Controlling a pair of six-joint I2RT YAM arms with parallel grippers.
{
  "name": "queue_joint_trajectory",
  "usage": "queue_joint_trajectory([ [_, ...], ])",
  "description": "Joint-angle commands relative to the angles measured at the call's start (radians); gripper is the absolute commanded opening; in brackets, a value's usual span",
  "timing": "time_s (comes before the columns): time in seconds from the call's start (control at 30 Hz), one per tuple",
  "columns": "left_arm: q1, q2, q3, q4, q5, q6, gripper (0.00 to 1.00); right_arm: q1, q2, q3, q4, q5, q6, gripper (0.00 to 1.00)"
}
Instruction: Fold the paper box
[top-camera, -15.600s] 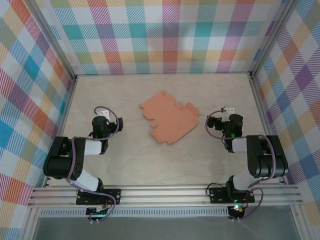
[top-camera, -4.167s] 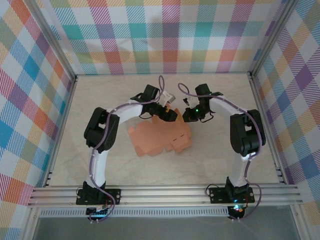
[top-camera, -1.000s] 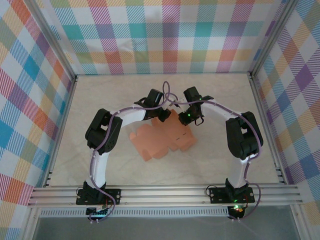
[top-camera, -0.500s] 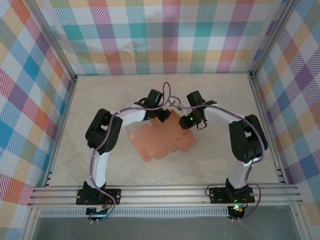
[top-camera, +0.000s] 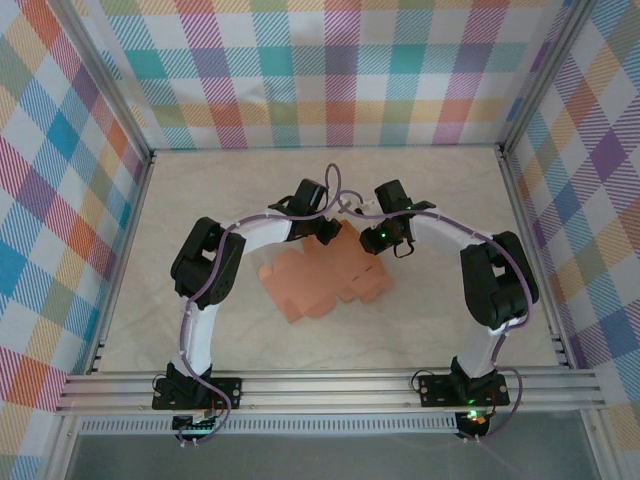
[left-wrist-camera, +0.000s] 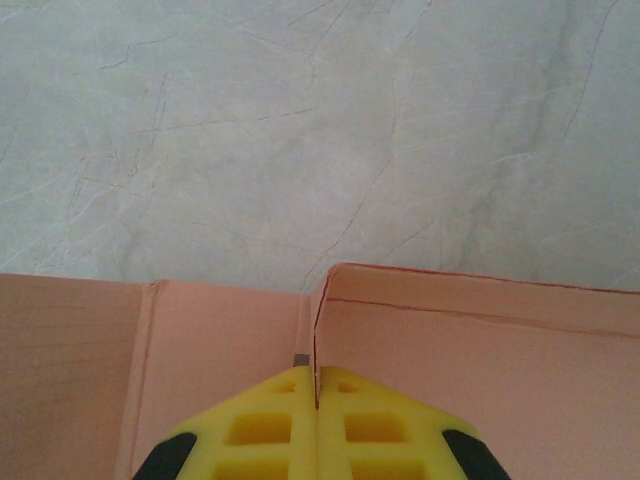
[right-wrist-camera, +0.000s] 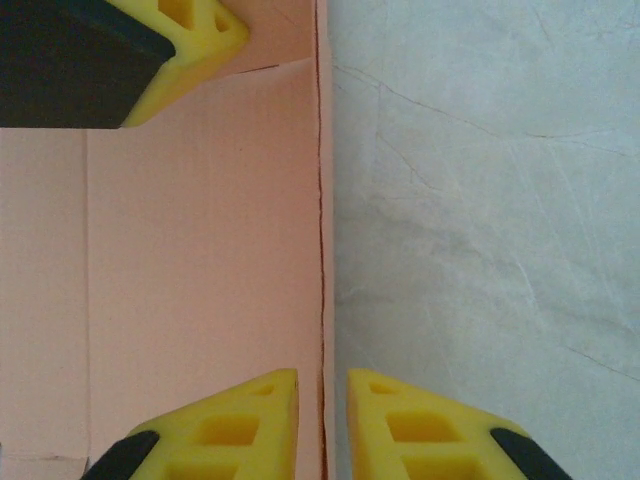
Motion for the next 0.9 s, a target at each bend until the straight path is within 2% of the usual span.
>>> queue_joint_trajectory([
  [0.0,-0.003,0.009,-0.012,0.021,0.018,-0.005,0.00,-0.006,0.015,-0.006,0.020,0.009,-0.001,0.20],
  [0.3,-0.001,0.012,-0.008,0.022,0.021,-0.009,0.00,-0.006,0.044,0.006,0.017,0.017,-0.009,0.19],
  [0.53,0.002,0.014,-0.007,0.020,0.020,-0.010,0.00,-0.006,0.042,0.015,0.006,0.029,-0.015,0.11],
  [0.67,0.003,0.018,-0.003,0.019,0.018,-0.018,0.00,-0.006,0.025,0.005,0.009,0.020,-0.017,0.17],
  [0.87,0.004,0.028,0.005,0.014,0.020,-0.024,0.00,-0.006,0.020,-0.003,0.015,0.009,-0.015,0.15],
])
